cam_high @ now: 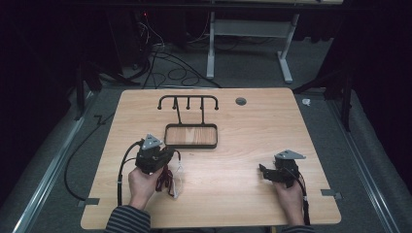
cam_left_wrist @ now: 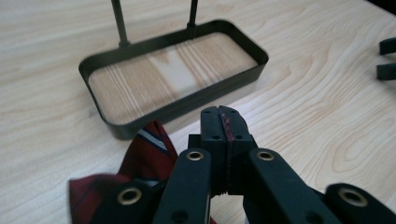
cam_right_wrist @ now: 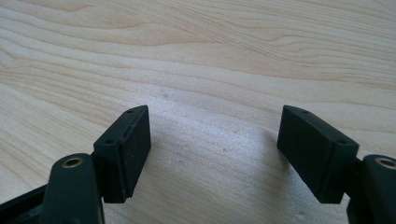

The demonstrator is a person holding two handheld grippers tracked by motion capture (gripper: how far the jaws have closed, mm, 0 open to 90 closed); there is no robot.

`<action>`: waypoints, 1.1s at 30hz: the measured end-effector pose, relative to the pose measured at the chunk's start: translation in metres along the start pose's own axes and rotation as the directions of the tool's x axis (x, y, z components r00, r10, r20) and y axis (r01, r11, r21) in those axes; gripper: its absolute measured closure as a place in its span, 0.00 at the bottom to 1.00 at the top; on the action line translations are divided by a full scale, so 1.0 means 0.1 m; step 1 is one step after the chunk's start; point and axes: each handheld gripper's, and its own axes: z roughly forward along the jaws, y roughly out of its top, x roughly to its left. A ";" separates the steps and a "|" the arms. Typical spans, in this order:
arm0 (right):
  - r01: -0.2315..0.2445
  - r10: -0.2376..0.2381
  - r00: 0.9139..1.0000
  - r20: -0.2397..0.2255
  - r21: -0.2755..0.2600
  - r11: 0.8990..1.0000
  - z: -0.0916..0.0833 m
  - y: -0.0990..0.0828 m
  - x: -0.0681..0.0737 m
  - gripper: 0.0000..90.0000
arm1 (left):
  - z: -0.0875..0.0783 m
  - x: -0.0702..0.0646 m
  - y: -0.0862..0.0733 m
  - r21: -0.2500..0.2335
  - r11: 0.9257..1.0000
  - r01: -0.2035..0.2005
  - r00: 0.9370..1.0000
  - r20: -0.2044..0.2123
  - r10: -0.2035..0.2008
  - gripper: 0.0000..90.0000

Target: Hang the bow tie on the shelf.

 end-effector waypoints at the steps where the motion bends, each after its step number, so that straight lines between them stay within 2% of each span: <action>1: 0.000 0.000 1.000 0.000 0.000 1.000 0.00 0.00 0.00 0.30 | -0.03 -0.02 0.04 -0.010 1.000 -0.008 1.000 -0.001 0.008 1.00; 12: 0.000 0.000 1.000 0.000 0.000 1.000 0.00 0.00 0.00 0.30 | -0.16 -0.06 0.27 -0.083 0.996 -0.032 0.999 0.010 0.033 1.00; 22: 0.000 0.000 1.000 0.000 0.000 1.000 0.00 0.00 0.00 0.30 | -0.20 -0.06 0.43 -0.114 0.993 -0.044 0.999 0.011 0.046 1.00; 29: -0.001 0.001 1.000 0.000 0.000 1.000 0.00 0.00 0.00 0.30 | -0.17 -0.03 0.54 -0.135 0.991 -0.028 1.000 0.011 0.029 1.00; 33: -0.001 0.001 1.000 0.000 0.000 1.000 0.00 0.00 0.00 0.30 | -0.15 -0.04 0.60 -0.140 0.989 -0.045 0.999 0.001 0.045 1.00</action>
